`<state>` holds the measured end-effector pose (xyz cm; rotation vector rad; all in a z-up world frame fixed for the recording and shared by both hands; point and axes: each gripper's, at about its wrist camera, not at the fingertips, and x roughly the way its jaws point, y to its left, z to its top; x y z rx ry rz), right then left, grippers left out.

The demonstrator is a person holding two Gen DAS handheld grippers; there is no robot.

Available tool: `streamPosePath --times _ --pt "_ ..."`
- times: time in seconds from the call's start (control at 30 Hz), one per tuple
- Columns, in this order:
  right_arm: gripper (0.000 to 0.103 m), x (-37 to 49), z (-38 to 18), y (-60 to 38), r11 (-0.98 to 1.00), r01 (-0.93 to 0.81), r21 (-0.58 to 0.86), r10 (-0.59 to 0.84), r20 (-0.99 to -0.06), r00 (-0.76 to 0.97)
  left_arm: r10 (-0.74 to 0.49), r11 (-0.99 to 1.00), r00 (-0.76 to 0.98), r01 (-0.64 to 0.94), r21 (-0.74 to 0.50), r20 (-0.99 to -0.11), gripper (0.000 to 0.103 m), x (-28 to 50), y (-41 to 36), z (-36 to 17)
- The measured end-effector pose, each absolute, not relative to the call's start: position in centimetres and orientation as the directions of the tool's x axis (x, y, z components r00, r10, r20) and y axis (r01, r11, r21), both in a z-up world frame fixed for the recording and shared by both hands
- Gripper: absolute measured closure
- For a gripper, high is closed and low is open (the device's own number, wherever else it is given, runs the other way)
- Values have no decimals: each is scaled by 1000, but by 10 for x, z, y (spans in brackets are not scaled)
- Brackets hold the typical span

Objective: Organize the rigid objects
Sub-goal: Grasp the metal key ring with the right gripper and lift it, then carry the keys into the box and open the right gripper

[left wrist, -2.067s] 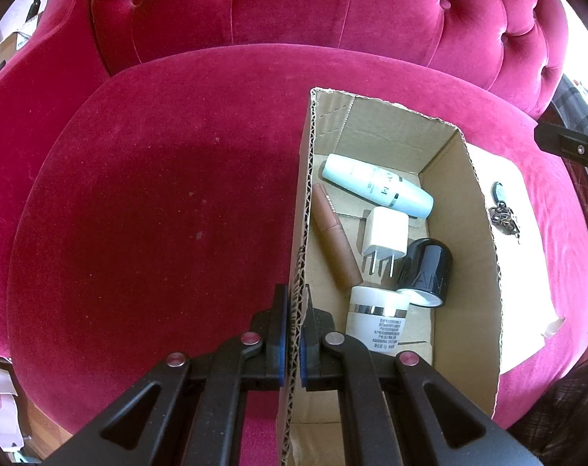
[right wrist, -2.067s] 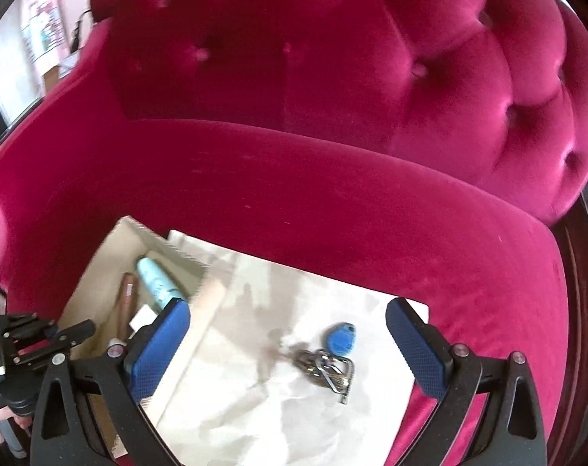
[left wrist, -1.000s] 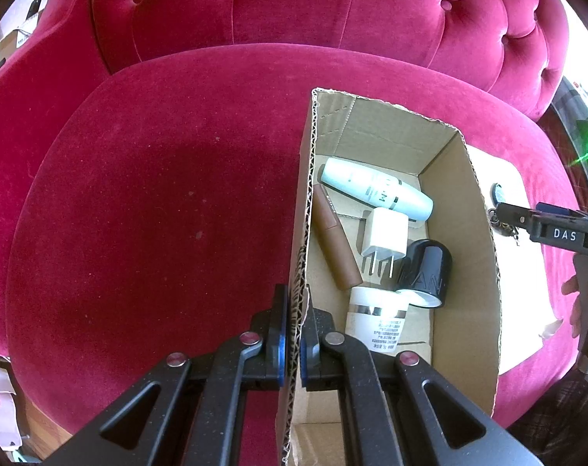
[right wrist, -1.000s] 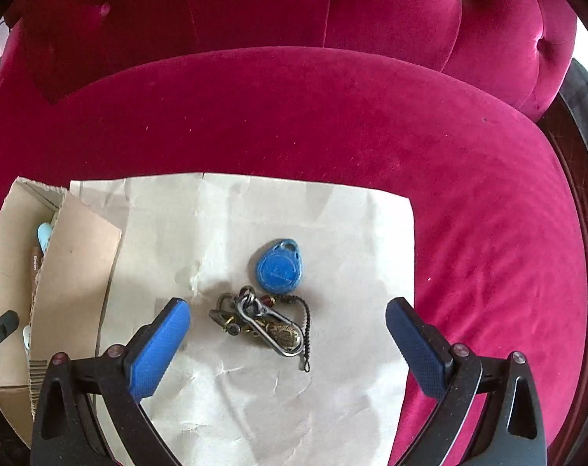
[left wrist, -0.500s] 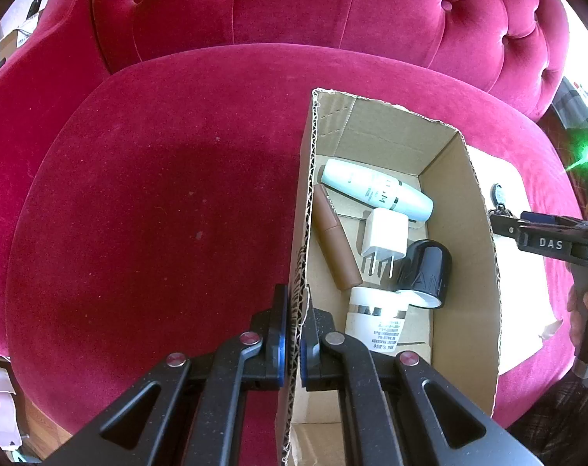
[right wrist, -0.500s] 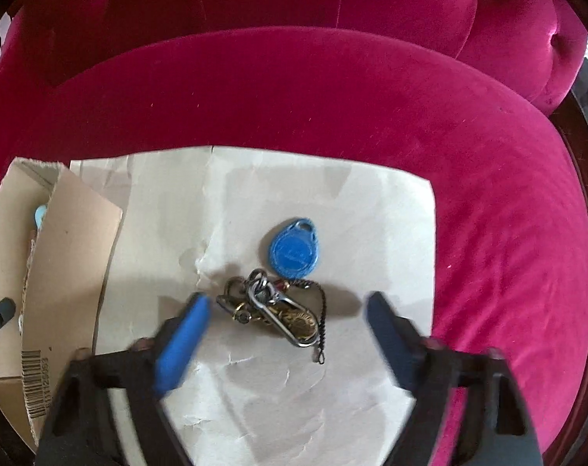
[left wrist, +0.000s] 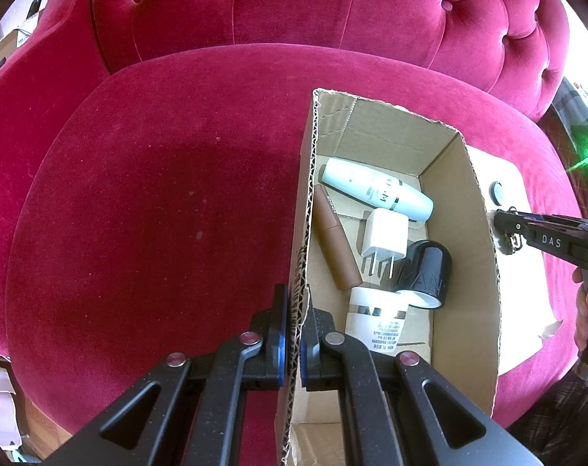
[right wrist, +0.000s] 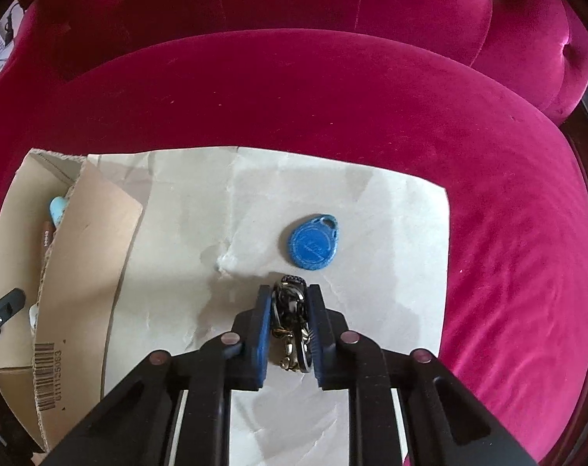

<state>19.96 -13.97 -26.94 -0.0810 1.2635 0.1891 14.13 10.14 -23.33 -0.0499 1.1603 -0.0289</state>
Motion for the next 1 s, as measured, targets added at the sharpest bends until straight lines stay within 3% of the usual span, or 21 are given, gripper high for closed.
streamPosePath --times 1.0 --pt "87 180 -190 -143 985 -162 67 128 -905 407 -45 999 401 -1 -49 -915 99 142 99 -236"
